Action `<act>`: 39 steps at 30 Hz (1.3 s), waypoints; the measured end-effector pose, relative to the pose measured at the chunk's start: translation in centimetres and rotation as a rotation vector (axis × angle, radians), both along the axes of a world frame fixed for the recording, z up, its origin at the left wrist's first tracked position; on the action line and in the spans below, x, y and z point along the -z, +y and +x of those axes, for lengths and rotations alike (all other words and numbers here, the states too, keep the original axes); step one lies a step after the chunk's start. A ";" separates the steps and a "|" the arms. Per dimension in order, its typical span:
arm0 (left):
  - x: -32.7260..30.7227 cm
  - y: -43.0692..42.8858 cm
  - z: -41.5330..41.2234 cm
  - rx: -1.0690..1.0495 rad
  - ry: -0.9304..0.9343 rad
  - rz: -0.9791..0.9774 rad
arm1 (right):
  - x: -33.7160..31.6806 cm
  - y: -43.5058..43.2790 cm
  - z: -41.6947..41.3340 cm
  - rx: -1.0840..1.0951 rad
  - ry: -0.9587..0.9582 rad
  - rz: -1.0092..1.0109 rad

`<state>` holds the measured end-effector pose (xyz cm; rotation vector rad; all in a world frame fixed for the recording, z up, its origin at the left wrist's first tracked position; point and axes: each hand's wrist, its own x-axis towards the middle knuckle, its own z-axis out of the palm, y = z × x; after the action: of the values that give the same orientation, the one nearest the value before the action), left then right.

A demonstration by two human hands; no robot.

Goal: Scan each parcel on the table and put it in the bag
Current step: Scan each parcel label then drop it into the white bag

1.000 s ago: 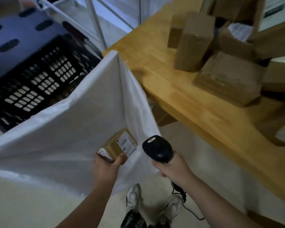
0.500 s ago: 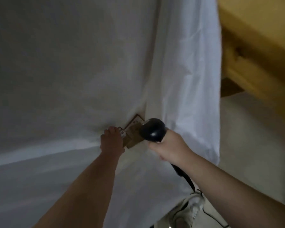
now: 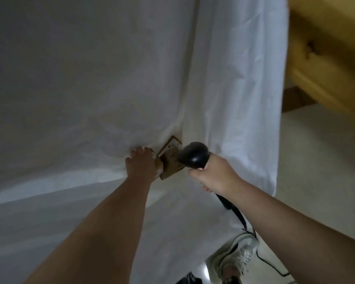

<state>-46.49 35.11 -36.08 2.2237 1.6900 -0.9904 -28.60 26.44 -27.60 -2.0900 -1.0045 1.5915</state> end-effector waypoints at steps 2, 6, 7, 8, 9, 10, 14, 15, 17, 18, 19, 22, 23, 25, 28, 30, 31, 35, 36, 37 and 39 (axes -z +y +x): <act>-3.0 -0.3 1.0 0.024 -0.028 0.004 | -1.9 -0.7 0.8 0.032 -0.002 0.030; -9.6 -1.5 3.7 0.042 -0.129 -0.010 | -6.6 -2.9 2.3 0.134 -0.003 0.094; -11.4 -2.0 4.4 0.050 -0.164 0.002 | -7.9 -3.7 2.8 0.162 -0.011 0.112; -13.2 -2.6 5.2 0.056 -0.206 0.020 | -9.3 -4.4 3.3 0.192 -0.018 0.132; -15.1 -3.1 5.9 0.061 -0.253 0.038 | -10.7 -5.1 3.8 0.225 -0.020 0.153; -17.0 -3.6 6.7 0.069 -0.301 0.049 | -12.0 -5.9 4.4 0.262 -0.025 0.171; -25.0 -5.8 10.0 0.126 -0.478 0.063 | -17.9 -8.9 7.4 0.404 -0.070 0.254; -27.1 -6.5 10.9 0.152 -0.509 0.067 | -19.6 -9.8 8.2 0.428 -0.074 0.278; -31.0 -7.7 12.7 0.225 -0.553 0.094 | -22.8 -11.4 9.9 0.466 -0.093 0.320; -32.7 -8.4 13.7 0.266 -0.568 0.117 | -24.4 -12.2 10.9 0.483 -0.108 0.332; -34.4 -8.9 14.9 0.305 -0.588 0.143 | -26.0 -13.0 11.9 0.504 -0.119 0.347; -38.7 -10.5 19.3 0.417 -0.648 0.221 | -30.2 -15.4 15.5 0.571 -0.152 0.401; -39.8 -11.0 20.9 0.448 -0.662 0.240 | -31.4 -16.4 16.6 0.593 -0.157 0.421; -41.6 -12.1 23.9 0.501 -0.677 0.259 | -33.1 -18.2 18.9 0.631 -0.169 0.459; -43.2 -13.5 27.7 0.559 -0.680 0.276 | -34.8 -20.8 21.9 0.689 -0.216 0.489; -43.8 -14.2 29.4 0.577 -0.690 0.275 | -35.4 -22.1 23.5 0.715 -0.243 0.482; -44.1 -14.4 30.0 0.584 -0.701 0.272 | -35.6 -22.5 24.2 0.735 -0.249 0.479; -45.4 -13.5 32.5 0.611 -0.757 0.273 | -36.9 -22.4 26.5 0.840 -0.223 0.526; -45.9 -12.8 33.2 0.606 -0.769 0.277 | -37.4 -21.9 27.1 0.870 -0.212 0.546; -46.4 -12.0 34.0 0.603 -0.776 0.285 | -38.0 -21.3 27.6 0.899 -0.204 0.565; -47.6 -10.3 35.4 0.606 -0.785 0.304 | -39.4 -19.8 28.6 0.942 -0.199 0.601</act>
<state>-11.05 24.86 11.52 2.8367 0.8703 0.1434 0.01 6.67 11.84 -1.8401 -0.3396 0.5374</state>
